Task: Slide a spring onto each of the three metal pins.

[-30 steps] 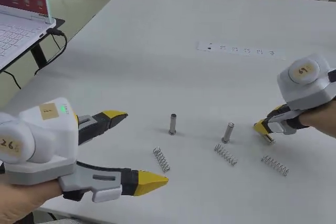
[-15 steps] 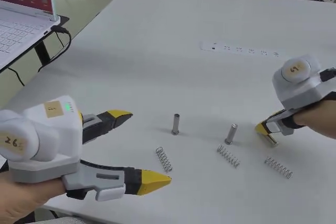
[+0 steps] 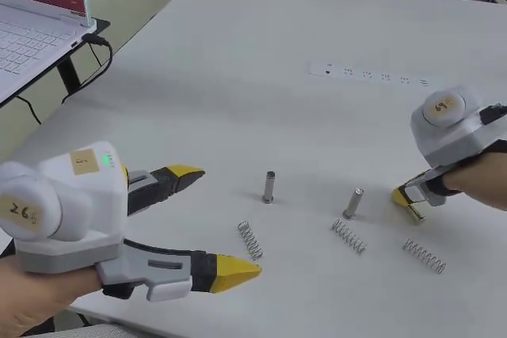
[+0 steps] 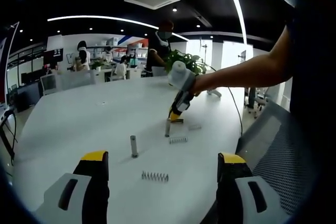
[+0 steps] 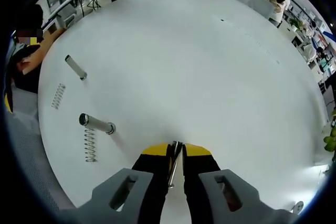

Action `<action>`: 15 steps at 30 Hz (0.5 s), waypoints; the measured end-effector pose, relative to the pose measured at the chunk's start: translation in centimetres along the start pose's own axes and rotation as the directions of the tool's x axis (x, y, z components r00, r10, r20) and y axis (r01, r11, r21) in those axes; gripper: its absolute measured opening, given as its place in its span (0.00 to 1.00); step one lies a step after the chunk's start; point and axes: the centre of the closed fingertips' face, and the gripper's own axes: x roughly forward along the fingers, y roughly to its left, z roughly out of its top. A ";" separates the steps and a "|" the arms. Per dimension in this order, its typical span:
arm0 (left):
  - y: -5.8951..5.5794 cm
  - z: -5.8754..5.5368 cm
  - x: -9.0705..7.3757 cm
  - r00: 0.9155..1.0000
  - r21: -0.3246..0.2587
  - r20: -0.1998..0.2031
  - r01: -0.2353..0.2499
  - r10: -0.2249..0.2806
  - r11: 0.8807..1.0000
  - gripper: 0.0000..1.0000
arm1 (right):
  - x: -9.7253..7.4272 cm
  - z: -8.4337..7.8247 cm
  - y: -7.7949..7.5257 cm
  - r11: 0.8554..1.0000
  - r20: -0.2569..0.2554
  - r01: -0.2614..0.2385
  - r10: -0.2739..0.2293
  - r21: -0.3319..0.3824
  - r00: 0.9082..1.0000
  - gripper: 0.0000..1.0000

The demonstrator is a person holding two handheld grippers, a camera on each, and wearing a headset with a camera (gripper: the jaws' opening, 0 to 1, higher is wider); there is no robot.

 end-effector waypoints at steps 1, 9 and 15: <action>0.0 0.0 0.0 1.000 -0.001 0.002 -0.001 0.001 1.000 0.82 | 0.0 -0.1 0.0 1.000 -0.007 0.002 -0.002 0.001 1.000 0.07; 0.0 0.1 0.0 1.000 0.000 0.003 0.000 0.000 1.000 0.81 | 0.8 0.1 -1.2 1.000 -0.021 -0.008 0.009 0.029 1.000 0.07; 0.0 0.2 -0.1 1.000 -0.001 0.007 -0.003 0.003 1.000 0.81 | 0.8 0.1 -1.3 0.999 -0.021 -0.008 0.009 0.037 1.000 0.06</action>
